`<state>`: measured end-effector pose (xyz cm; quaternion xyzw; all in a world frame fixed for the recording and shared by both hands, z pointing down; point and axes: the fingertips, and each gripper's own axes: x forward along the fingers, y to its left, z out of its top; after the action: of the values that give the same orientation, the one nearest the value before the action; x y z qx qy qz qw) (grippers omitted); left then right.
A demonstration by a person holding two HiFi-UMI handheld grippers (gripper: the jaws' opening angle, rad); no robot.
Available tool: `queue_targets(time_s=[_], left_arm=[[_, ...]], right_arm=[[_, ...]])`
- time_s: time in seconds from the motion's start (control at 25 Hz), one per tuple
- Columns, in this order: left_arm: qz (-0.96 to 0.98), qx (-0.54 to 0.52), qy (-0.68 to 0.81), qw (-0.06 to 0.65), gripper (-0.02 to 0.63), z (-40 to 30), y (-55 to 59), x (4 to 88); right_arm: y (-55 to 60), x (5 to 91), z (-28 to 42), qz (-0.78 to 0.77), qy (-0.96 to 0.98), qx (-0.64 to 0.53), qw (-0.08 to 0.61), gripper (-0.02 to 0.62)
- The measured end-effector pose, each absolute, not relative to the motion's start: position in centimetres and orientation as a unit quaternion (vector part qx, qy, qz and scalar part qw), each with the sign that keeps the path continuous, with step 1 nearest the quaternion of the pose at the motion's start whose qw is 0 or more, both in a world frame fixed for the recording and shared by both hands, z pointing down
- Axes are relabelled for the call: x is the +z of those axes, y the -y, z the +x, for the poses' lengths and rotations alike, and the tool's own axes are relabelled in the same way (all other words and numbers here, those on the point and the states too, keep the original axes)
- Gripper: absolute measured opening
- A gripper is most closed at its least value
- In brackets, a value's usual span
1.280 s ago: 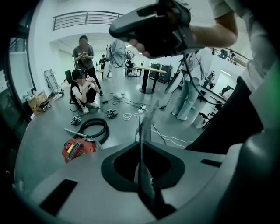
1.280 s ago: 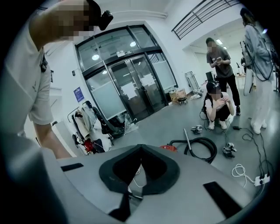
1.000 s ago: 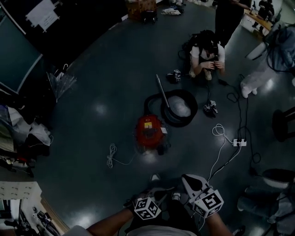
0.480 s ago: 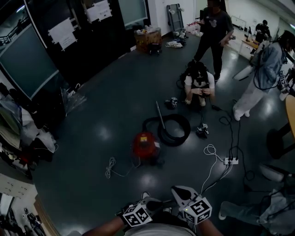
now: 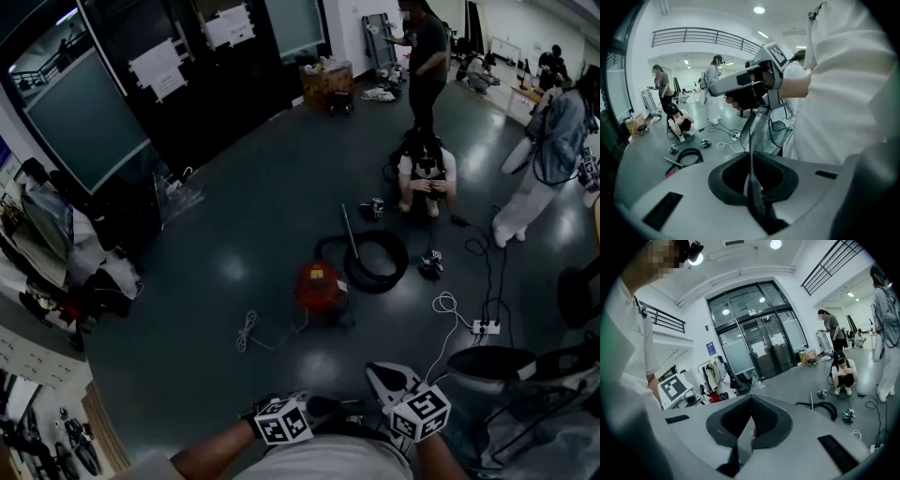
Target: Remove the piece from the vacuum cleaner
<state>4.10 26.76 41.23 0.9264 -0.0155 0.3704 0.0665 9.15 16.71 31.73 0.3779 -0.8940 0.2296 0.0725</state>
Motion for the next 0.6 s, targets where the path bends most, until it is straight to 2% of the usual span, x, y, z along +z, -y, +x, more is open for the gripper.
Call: queue_targets(time_s=[0.6], left_arm=[[0.930, 0.363, -0.031, 0.045, 0.031, 2.4, -27.6, 40.3]], right_arm=[[-18.2, 30.5, 6.2, 0.384, 0.895, 0.203, 0.101, 0.014]])
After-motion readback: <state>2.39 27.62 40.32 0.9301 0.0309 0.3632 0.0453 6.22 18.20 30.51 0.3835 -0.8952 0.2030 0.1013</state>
